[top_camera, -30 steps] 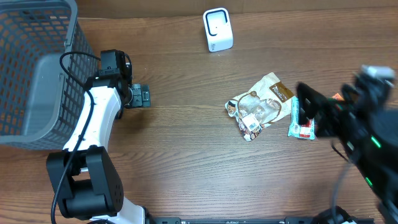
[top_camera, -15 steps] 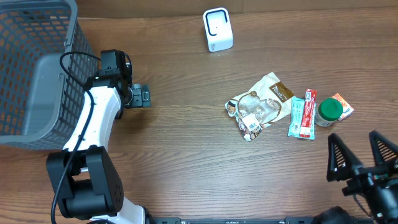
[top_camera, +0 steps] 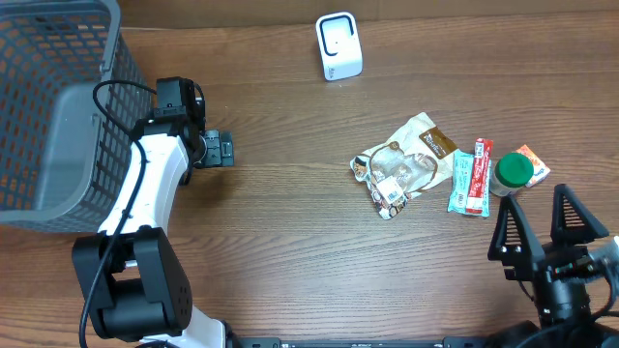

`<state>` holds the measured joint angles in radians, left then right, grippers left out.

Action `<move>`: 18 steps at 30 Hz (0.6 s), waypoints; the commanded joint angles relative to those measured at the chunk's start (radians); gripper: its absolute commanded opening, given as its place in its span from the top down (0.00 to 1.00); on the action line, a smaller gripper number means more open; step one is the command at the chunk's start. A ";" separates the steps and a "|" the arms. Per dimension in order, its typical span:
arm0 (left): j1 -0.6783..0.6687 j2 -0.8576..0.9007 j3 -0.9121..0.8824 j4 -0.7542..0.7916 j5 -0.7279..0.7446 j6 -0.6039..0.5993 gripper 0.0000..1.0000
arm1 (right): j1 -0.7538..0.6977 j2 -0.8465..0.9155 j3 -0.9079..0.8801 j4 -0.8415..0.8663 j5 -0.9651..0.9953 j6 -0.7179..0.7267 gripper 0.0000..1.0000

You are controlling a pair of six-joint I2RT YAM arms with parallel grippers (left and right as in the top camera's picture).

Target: Scan the item barcode

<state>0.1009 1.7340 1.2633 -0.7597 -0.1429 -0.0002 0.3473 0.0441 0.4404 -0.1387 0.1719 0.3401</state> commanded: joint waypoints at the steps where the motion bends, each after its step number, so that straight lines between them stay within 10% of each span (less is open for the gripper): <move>1: 0.003 -0.002 0.015 0.001 0.009 -0.006 0.00 | -0.014 -0.041 -0.098 0.196 -0.017 -0.006 0.00; 7: 0.003 -0.002 0.015 0.001 0.009 -0.006 0.00 | -0.019 -0.041 -0.223 0.481 -0.026 -0.038 0.00; 18: 0.003 -0.002 0.015 0.001 0.009 -0.006 0.00 | -0.027 -0.041 -0.423 0.487 -0.085 -0.026 0.00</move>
<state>0.1009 1.7340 1.2633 -0.7601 -0.1425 -0.0002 0.3332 0.0124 0.0551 0.3450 0.1246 0.3141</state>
